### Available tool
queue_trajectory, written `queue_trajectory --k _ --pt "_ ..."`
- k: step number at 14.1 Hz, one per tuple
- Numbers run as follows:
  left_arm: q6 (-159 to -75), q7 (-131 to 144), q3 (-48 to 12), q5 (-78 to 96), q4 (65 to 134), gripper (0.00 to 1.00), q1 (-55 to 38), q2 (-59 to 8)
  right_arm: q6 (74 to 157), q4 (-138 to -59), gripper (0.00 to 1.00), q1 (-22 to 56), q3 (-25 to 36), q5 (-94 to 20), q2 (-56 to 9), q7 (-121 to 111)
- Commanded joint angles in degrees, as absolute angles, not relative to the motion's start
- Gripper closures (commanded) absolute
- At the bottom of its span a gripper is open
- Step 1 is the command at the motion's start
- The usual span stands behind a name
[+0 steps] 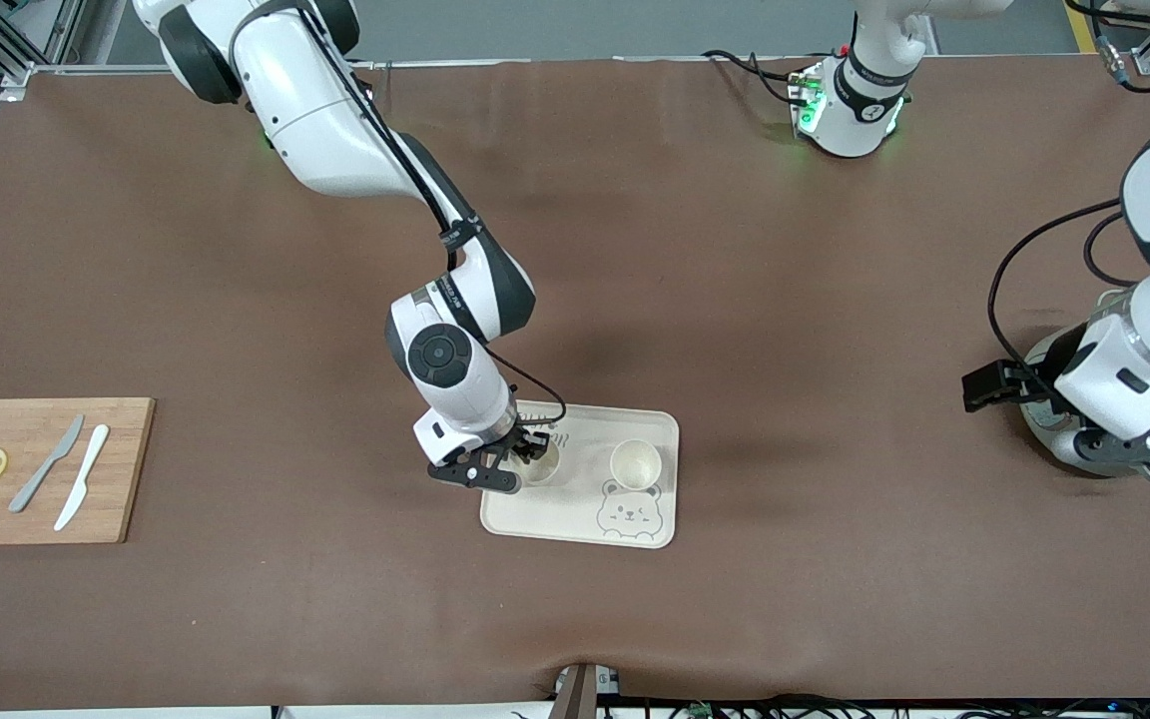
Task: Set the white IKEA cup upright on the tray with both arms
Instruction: 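Withdraw the left gripper toward the pot while the right gripper releases its cup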
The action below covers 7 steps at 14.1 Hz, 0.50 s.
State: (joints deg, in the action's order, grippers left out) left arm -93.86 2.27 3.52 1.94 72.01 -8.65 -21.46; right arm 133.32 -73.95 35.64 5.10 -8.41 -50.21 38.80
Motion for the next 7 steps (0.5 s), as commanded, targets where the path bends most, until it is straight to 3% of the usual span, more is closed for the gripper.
queue_trajectory --k 1,4,7 --pt "-93.5 3.5 -4.5 2.3 73.3 0.00 -3.7 -20.2 131.5 -72.5 0.00 35.4 5.6 -7.0 -49.2 39.3" --pt "-93.4 3.4 -5.2 2.4 73.3 0.00 -3.9 -19.8 121.2 -72.0 0.00 33.8 5.7 -7.2 -43.9 37.0" --pt "-93.5 3.3 -5.2 2.5 73.2 0.00 -4.0 -19.5 105.0 -72.2 0.00 30.4 5.5 -8.0 -33.5 31.0"
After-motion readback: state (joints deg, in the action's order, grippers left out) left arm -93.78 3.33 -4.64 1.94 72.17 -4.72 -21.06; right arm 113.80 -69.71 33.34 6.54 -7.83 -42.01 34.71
